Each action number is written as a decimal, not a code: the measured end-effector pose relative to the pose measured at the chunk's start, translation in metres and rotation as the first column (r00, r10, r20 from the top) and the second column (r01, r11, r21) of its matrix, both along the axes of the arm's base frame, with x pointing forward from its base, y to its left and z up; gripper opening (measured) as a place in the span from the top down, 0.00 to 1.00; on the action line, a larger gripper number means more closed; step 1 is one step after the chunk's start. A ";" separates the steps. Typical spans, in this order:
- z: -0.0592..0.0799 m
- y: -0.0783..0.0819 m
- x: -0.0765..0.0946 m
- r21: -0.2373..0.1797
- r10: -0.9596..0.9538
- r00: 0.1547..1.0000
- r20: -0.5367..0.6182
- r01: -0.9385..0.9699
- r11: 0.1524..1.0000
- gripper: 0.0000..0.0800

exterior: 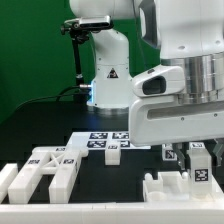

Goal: Assemble chair

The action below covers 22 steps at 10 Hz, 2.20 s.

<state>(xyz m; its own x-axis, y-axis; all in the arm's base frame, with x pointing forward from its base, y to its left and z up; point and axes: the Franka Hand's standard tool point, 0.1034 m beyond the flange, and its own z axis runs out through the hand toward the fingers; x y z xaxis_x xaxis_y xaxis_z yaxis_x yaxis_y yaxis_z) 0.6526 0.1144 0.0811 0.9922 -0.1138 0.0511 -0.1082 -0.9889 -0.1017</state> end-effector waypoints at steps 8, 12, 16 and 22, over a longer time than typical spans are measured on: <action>-0.002 -0.003 -0.003 0.032 -0.898 0.421 -0.132 0.907 0.420 0.64; -0.004 0.002 -0.008 0.028 -0.831 0.544 -0.119 0.838 0.545 0.38; -0.003 0.013 -0.009 0.017 -0.443 0.896 -0.037 0.444 0.896 0.19; -0.008 0.008 -0.004 -0.020 0.011 0.999 0.037 -0.010 1.000 0.19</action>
Offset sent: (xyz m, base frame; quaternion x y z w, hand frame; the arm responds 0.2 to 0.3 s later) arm 0.0005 0.0034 -0.0015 -0.0056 -0.0263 0.3614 0.9320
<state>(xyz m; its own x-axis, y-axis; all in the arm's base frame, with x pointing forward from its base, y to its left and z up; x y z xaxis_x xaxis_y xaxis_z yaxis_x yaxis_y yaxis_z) 0.6487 0.1225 0.0733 0.9907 -0.1020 0.0900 -0.0943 -0.9918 -0.0861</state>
